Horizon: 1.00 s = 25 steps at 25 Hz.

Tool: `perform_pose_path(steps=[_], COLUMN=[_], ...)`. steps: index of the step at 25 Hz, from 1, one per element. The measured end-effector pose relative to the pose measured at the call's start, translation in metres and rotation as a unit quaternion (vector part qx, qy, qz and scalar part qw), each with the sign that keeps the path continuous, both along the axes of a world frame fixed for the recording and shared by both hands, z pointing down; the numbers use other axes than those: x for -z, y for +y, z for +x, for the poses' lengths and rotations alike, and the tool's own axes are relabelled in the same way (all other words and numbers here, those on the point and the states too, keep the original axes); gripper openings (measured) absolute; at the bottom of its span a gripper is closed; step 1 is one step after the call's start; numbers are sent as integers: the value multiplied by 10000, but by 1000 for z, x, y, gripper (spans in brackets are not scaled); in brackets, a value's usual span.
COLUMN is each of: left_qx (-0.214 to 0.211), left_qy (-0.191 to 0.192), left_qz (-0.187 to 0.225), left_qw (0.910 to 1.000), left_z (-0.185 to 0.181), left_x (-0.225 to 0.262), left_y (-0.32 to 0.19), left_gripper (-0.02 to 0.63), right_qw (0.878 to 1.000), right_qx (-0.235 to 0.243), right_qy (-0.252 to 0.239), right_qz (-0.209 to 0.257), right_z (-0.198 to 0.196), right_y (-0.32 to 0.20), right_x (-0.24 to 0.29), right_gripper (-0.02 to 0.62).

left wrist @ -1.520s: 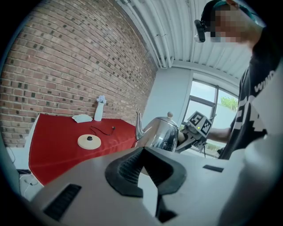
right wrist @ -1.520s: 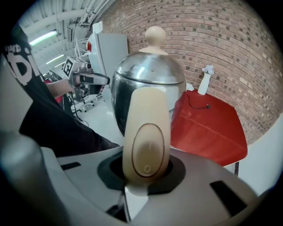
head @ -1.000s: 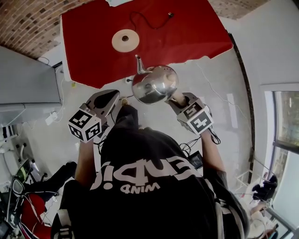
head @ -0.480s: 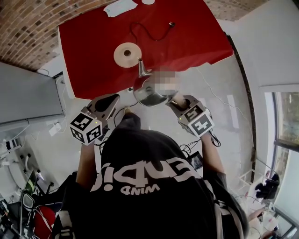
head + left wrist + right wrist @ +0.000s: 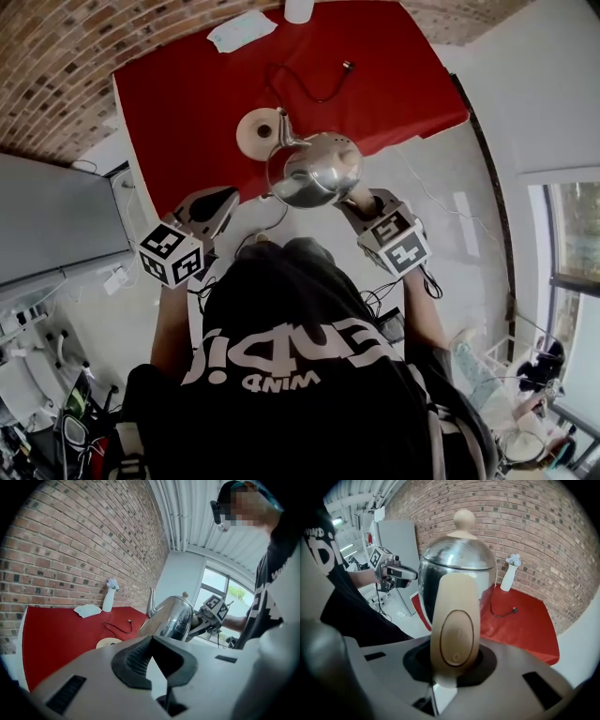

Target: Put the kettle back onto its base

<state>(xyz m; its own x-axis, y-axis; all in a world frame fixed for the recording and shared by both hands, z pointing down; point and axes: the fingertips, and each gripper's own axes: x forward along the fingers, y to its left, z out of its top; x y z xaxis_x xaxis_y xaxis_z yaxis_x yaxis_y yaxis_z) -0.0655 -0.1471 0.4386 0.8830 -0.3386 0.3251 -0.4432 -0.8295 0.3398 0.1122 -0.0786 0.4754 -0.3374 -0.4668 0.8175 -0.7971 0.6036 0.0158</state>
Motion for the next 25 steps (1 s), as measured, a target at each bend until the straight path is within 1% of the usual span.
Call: perform_pose_path(steps=[6, 11, 17, 21, 25], left_qx=[85, 192, 316, 295, 322], left_qy=[29, -3, -21, -20, -26], left_qz=[-45, -122, -141, -159, -181], left_qw=[9999, 9997, 9994, 9994, 9993], left_z=[-7, -3, 2, 7, 8], left_x=[-2, -5, -14, -15, -16], left_y=[-11, -22, -55, -46, -48], left_gripper=[9, 9, 9, 9, 9], right_qw=[9999, 9999, 9990, 9986, 9982], right_qx=[-88, 79, 381, 463, 519], right_qy=[70, 130, 212, 236, 275], right_qz=[40, -9, -96, -93, -64], right_z=[4, 10, 11, 11, 11], right_y=[-15, -31, -73, -72, -86], right_x=[6, 9, 4, 7, 6], right_gripper=[71, 71, 71, 71, 72])
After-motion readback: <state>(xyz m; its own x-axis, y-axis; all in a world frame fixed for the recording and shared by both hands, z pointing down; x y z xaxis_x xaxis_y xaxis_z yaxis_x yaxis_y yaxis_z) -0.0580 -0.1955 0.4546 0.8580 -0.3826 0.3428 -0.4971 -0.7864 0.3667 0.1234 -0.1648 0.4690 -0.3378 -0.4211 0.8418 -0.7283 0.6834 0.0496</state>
